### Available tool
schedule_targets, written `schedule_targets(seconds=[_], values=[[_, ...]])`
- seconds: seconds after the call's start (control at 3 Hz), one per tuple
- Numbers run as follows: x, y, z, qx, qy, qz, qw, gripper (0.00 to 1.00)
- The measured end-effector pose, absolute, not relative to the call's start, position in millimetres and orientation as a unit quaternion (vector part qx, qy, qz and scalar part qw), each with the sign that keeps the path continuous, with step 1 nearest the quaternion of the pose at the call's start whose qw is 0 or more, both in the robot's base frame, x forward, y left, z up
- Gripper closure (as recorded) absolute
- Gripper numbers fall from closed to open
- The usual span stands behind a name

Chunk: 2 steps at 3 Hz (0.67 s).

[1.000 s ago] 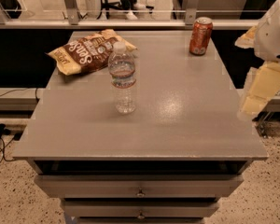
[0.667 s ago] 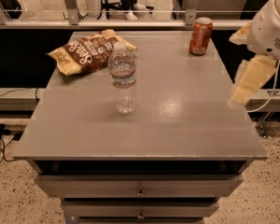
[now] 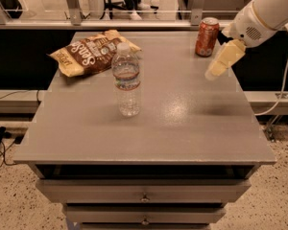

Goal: Pick coke can

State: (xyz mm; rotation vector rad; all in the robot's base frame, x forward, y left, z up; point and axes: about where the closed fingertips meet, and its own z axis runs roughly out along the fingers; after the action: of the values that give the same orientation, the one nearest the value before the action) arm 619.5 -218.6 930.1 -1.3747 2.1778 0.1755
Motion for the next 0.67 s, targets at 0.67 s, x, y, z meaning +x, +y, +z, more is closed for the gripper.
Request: schedule_targets(seconds=[0.67], values=[[636.4, -221.6, 926.5, -0.5, 0.812, 0.073, 0.292, 0.0]])
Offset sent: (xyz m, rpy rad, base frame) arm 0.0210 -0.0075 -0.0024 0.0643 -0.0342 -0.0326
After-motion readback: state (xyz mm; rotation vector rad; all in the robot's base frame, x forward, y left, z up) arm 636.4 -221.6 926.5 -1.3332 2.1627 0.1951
